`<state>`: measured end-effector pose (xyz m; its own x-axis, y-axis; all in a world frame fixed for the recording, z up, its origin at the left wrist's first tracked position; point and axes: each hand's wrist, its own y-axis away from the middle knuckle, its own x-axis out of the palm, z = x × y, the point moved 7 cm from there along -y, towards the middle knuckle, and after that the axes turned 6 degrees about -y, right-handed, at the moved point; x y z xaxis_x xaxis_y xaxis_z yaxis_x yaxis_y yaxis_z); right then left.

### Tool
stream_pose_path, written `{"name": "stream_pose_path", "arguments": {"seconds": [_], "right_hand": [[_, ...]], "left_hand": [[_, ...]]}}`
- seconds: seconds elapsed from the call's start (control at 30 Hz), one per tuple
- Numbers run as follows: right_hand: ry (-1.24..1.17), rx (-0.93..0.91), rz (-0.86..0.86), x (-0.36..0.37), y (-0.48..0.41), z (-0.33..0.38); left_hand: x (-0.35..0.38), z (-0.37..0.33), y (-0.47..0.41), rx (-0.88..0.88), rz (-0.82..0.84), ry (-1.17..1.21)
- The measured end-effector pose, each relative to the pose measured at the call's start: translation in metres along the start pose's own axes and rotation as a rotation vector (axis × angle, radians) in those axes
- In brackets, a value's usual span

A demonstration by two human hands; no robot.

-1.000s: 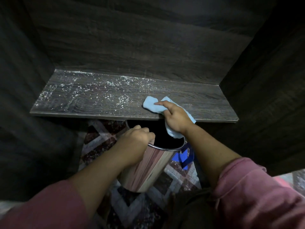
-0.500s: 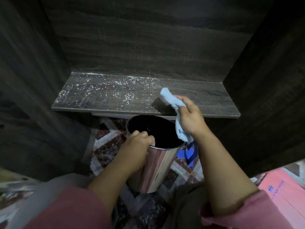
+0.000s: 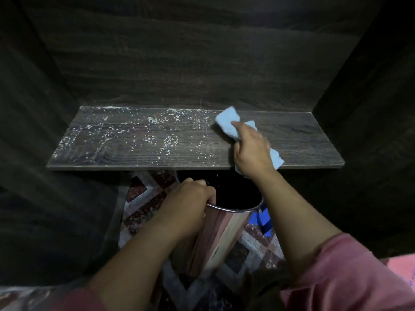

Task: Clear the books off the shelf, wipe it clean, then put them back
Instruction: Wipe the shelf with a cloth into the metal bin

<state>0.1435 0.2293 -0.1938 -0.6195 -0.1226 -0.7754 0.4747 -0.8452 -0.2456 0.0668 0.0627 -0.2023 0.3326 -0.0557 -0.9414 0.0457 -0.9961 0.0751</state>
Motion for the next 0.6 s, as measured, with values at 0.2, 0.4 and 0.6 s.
{"name": "stream_pose_path", "arguments": {"seconds": [0.2,0.4,0.6], "right_hand": [[0.051,-0.092,0.244,0.029,-0.018,0.011],[-0.079,-0.231,0.331,0.032,-0.006,0.026],[-0.148,-0.205,0.379,0.021,0.019,0.033]], "left_hand": [[0.002,0.007,-0.001,-0.004,-0.004,-0.009],[0.003,0.010,0.000,-0.006,0.016,-0.010],[0.006,0.011,0.003,-0.020,0.033,-0.031]]}}
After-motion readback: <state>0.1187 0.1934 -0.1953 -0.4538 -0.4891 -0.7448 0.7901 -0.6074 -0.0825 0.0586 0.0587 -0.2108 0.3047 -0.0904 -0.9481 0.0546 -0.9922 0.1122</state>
